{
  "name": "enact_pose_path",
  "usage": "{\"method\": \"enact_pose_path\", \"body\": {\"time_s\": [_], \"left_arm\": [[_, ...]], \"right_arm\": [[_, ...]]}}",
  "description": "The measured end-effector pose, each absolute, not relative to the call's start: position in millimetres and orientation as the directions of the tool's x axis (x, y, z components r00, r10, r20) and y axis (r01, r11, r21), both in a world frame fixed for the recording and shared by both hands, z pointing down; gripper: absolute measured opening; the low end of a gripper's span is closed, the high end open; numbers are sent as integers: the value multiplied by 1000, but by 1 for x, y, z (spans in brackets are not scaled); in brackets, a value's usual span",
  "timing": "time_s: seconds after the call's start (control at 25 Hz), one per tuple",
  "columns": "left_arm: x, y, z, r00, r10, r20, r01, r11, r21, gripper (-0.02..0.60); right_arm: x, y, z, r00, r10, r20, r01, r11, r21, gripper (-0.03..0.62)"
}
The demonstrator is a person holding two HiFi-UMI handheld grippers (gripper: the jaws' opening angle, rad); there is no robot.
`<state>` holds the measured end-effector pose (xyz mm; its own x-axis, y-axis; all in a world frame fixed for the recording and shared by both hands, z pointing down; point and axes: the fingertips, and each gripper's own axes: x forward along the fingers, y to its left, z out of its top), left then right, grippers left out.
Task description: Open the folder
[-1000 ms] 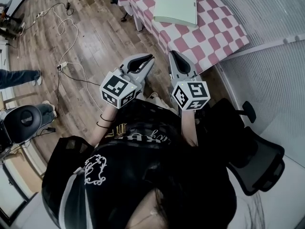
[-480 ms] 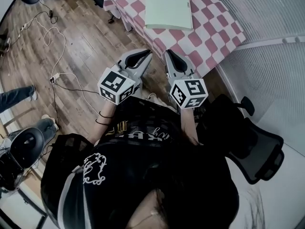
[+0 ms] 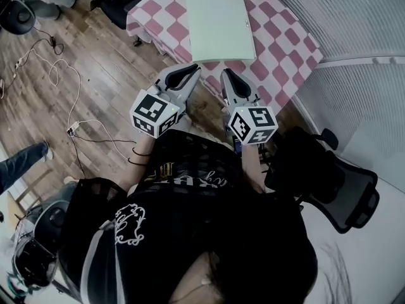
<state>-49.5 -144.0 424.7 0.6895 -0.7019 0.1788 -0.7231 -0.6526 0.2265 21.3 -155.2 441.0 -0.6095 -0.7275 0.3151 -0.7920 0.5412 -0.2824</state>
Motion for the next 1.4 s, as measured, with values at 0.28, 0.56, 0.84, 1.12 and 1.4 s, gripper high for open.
{"method": "enact_pose_path", "body": {"time_s": [0.28, 0.56, 0.84, 1.12, 1.4], "left_arm": [[-67, -187, 427, 749, -641, 169, -662, -708, 247, 25], [-71, -210, 441, 798, -570, 193, -602, -754, 261, 25], [-55, -219, 449, 839, -496, 223, -543, -785, 297, 25], [-36, -228, 450, 852, -466, 237, -520, -803, 292, 25], [-4, -238, 463, 851, -427, 305, -502, -833, 232, 26]], "right_arm": [[5, -189, 443, -545, -766, 340, -837, 475, -272, 31], [18, -209, 452, -448, -814, 369, -891, 376, -254, 31], [55, -216, 457, -351, -848, 398, -931, 269, -247, 31], [102, -237, 461, -284, -871, 400, -948, 193, -251, 31], [145, -255, 481, -284, -851, 442, -947, 176, -269, 31]]}}
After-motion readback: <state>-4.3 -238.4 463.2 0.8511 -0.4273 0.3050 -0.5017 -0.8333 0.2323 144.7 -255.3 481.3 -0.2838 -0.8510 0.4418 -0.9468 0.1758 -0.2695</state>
